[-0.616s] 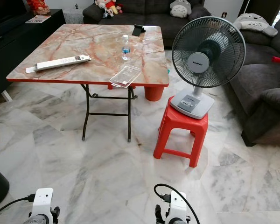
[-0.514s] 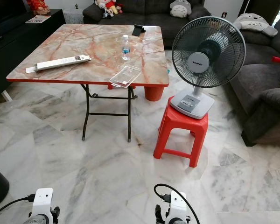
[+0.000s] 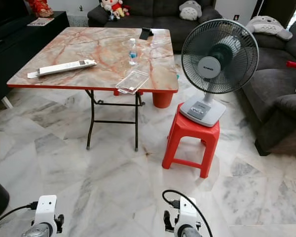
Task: Picking trash to rubbish bin
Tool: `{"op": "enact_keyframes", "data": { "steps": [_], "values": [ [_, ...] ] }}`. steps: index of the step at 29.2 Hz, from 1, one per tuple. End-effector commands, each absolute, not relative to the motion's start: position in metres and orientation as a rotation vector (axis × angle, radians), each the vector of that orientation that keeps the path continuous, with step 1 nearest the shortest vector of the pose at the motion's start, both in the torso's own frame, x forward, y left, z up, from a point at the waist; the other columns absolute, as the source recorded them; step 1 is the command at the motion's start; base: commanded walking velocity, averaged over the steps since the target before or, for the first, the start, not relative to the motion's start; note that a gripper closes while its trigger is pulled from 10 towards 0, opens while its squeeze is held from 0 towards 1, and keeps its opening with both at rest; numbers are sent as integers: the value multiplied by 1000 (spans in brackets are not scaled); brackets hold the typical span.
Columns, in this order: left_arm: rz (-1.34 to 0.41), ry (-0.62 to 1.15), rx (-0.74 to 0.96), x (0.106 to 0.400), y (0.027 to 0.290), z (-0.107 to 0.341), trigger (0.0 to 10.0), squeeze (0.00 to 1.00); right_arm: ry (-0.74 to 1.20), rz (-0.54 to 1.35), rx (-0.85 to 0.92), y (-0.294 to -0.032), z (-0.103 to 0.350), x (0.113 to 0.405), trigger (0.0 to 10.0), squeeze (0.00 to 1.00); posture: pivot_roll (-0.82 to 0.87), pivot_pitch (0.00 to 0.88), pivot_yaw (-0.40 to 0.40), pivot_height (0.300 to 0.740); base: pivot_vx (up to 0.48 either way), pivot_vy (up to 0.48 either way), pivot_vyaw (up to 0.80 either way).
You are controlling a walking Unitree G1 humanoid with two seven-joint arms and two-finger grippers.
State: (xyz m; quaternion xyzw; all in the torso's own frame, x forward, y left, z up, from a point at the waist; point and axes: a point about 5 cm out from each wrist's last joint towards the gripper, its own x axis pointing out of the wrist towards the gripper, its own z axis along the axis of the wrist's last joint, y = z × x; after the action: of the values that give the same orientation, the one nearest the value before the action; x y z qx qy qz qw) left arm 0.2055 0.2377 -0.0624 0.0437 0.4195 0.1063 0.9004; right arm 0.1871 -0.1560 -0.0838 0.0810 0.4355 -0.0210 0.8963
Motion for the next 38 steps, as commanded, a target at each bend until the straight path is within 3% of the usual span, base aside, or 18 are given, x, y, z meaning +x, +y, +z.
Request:
{"op": "enact_keyframes", "data": {
  "steps": [1,17,22,33,38],
  "values": [
    [235,875,76,204,240,-63,10000,0,908,-40,168,-155,-85,185,10000,0,22,0,0,740,0,0,0],
    [178,839,144,210,233,-60,10000,0,888,-31,166,-154,-82,190,10000,0,30,0,-7,740,0,0,0],
    [133,736,230,229,231,-47,10000,0,818,-14,149,-154,-72,207,10000,0,35,0,-3,740,0,0,0],
    [130,447,235,283,229,1,10000,0,555,40,136,-146,-26,270,10000,0,49,0,0,740,0,0,0],
    [117,365,255,297,227,17,10000,0,491,68,128,-143,-14,283,10000,0,55,0,-7,740,0,0,0]
  ]
}}
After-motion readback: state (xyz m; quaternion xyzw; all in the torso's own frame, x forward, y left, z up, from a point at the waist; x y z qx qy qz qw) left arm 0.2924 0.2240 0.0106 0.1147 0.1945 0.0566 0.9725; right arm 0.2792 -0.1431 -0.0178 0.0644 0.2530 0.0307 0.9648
